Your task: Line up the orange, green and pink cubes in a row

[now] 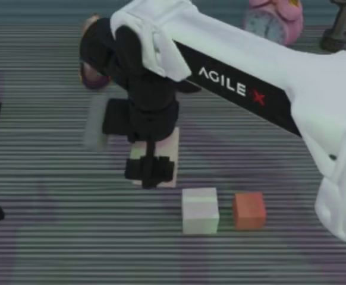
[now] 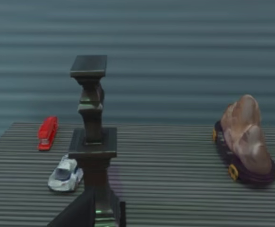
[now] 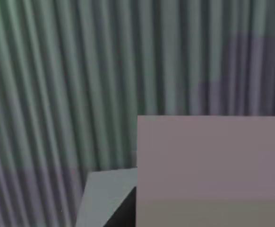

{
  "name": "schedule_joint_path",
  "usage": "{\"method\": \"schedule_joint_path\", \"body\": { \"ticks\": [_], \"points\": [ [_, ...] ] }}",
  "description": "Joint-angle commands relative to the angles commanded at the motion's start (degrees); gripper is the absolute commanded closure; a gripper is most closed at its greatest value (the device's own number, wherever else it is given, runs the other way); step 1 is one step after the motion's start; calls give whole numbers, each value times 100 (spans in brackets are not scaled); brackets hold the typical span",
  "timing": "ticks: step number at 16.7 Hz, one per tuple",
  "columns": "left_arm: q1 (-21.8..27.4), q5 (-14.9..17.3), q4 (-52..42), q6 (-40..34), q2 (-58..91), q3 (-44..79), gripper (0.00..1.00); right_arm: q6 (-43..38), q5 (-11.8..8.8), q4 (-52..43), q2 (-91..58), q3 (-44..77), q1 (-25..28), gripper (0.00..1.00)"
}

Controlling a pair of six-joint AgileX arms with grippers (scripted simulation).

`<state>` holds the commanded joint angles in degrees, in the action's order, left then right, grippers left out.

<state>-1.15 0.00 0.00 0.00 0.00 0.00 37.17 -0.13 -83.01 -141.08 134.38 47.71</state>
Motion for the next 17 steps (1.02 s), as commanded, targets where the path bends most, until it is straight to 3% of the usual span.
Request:
{"method": "schedule_joint_path", "body": {
  "ticks": [5, 11, 17],
  "points": [
    [0, 0, 0, 0, 0, 0, 0, -316, 20, -391, -449, 828, 743, 100],
    [0, 0, 0, 0, 0, 0, 0, -314, 13, -288, -412, 723, 733, 100],
    [0, 0, 0, 0, 0, 0, 0, -330, 13, 889, -308, -610, 743, 100]
  ]
}}
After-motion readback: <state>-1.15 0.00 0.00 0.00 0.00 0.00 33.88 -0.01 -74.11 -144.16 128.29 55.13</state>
